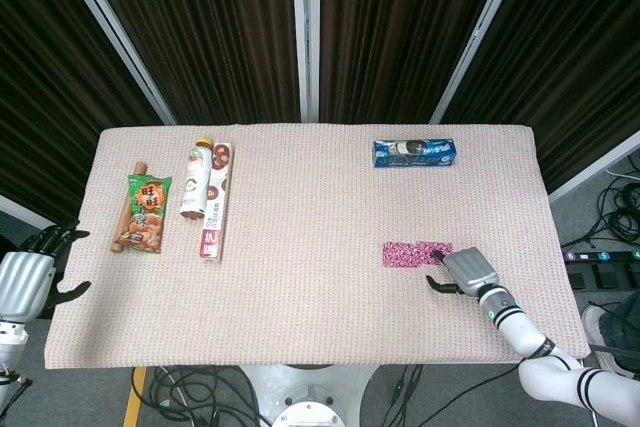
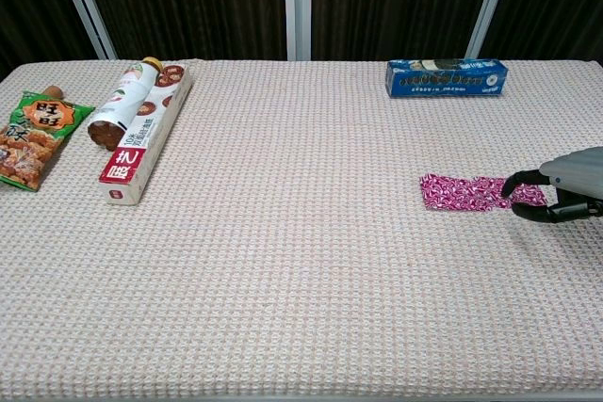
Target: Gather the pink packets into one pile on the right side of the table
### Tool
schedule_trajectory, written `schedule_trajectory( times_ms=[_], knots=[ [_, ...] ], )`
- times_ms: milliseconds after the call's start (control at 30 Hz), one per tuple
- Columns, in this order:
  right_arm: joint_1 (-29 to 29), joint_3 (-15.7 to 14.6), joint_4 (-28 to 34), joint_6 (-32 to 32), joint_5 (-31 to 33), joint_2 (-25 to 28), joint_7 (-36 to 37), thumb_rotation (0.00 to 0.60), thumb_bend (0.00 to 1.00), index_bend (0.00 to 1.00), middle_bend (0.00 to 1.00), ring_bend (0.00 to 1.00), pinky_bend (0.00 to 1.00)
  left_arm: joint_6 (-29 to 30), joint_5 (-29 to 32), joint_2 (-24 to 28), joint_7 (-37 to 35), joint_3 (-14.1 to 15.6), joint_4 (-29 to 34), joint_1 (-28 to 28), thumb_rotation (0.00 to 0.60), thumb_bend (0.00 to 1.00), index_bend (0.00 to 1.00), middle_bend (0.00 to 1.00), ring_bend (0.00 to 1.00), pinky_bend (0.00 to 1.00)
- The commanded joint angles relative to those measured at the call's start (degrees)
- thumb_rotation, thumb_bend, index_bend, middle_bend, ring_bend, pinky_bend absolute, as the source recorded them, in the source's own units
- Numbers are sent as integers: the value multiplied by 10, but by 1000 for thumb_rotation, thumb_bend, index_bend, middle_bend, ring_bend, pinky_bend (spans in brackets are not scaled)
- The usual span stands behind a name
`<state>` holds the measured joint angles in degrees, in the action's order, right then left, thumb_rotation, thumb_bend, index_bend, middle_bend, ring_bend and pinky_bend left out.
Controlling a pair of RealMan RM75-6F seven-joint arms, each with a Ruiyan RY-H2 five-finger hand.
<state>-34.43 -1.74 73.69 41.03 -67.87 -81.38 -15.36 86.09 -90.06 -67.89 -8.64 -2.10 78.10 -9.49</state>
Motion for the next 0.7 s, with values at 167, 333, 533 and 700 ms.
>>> schedule_trajectory(
  times_ms=[167, 333, 533, 700],
  knots=[
    [8, -5, 1, 8, -13, 12, 13, 18, 353, 206, 1000, 1000, 985, 0, -1, -1, 1, 1, 2, 0, 600, 0, 312, 293, 234, 344],
    [12, -8, 1, 12, -19, 17, 16, 17, 355, 208, 1000, 1000, 985, 2, -1, 0, 1, 0, 4, 0, 600, 0, 312, 293, 234, 344],
    [14, -10, -3, 12, -27, 21, 19, 16, 354, 209, 1000, 1000, 985, 6, -1, 1, 4, 0, 8, 2, 600, 0, 312, 293, 234, 344],
    [11, -6, -5, 9, -28, 25, 19, 20, 353, 211, 1000, 1000, 984, 6, -1, 1, 8, 0, 10, 2, 600, 0, 312, 293, 234, 344]
  ],
)
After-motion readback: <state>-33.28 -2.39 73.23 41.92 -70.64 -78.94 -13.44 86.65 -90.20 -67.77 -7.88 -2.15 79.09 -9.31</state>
